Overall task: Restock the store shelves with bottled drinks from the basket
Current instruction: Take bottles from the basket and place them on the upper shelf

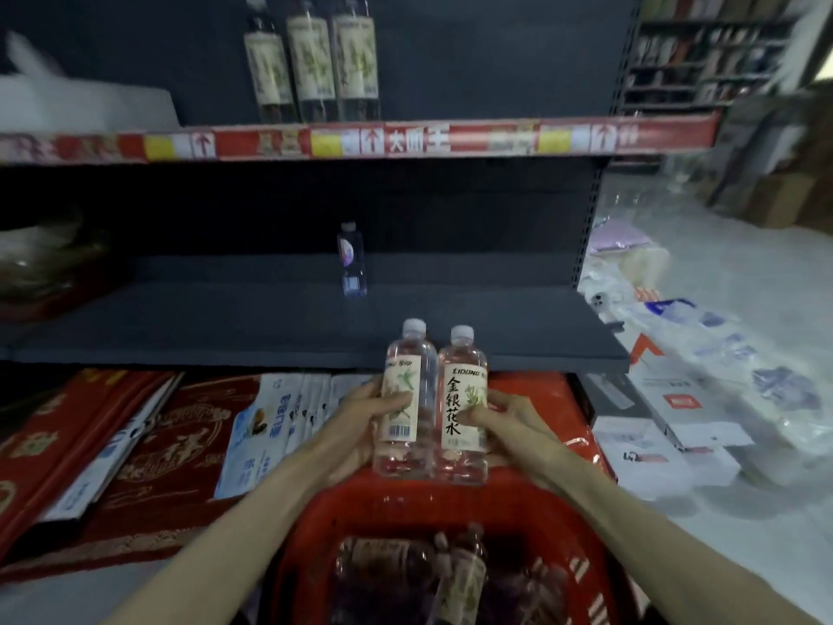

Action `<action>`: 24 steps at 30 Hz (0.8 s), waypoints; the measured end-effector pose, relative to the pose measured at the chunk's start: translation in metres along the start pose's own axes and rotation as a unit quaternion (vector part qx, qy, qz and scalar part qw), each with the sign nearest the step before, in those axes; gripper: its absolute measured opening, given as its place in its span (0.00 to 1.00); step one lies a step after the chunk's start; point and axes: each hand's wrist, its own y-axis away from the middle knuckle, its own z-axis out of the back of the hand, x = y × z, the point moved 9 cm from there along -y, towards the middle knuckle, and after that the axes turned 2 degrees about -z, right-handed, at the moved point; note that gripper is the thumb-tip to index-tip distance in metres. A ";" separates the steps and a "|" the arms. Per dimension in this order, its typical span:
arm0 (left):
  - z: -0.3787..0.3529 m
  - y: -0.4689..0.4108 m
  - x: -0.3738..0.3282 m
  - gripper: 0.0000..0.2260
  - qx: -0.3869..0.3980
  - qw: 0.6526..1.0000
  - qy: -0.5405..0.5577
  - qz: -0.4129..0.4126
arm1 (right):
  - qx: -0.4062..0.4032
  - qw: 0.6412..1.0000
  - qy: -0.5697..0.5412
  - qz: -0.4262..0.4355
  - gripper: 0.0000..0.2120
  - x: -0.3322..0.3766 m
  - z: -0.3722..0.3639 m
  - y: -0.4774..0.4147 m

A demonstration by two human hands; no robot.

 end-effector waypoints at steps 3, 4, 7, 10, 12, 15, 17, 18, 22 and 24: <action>-0.014 -0.005 -0.091 0.20 -0.009 0.996 -0.041 -0.083 | -0.019 0.997 0.029 0.076 0.17 0.092 0.012 0.000; -0.020 -0.003 -0.122 0.20 -0.010 0.992 -0.055 -0.110 | -0.024 0.994 0.037 0.099 0.16 0.123 0.015 0.003; -0.031 0.003 -0.210 0.24 -0.020 0.979 -0.090 -0.182 | -0.036 0.985 0.046 0.165 0.17 0.209 0.020 0.011; -0.041 0.008 -0.281 0.25 -0.022 0.963 -0.122 -0.241 | -0.045 0.972 0.053 0.225 0.16 0.281 0.023 0.015; -0.045 0.010 -0.320 0.27 -0.033 0.952 -0.129 -0.274 | -0.057 0.963 0.057 0.256 0.19 0.322 0.025 0.015; -0.044 0.005 -0.367 0.43 -0.060 0.937 -0.137 -0.316 | -0.102 0.946 0.070 0.299 0.24 0.371 0.031 0.008; -0.041 -0.005 -0.393 0.55 -0.072 0.928 -0.127 -0.344 | -0.120 0.935 0.071 0.325 0.24 0.397 0.033 0.002; -0.039 -0.012 -0.404 0.58 -0.074 0.924 -0.119 -0.355 | -0.127 0.931 0.071 0.335 0.25 0.408 0.035 -0.003; -0.050 -0.024 -0.422 0.42 -0.085 0.916 -0.128 -0.371 | -0.146 0.923 0.081 0.347 0.28 0.437 0.042 -0.024; -0.050 -0.034 -0.418 0.45 -0.106 0.909 -0.153 -0.374 | -0.164 0.920 0.098 0.342 0.28 0.440 0.048 -0.040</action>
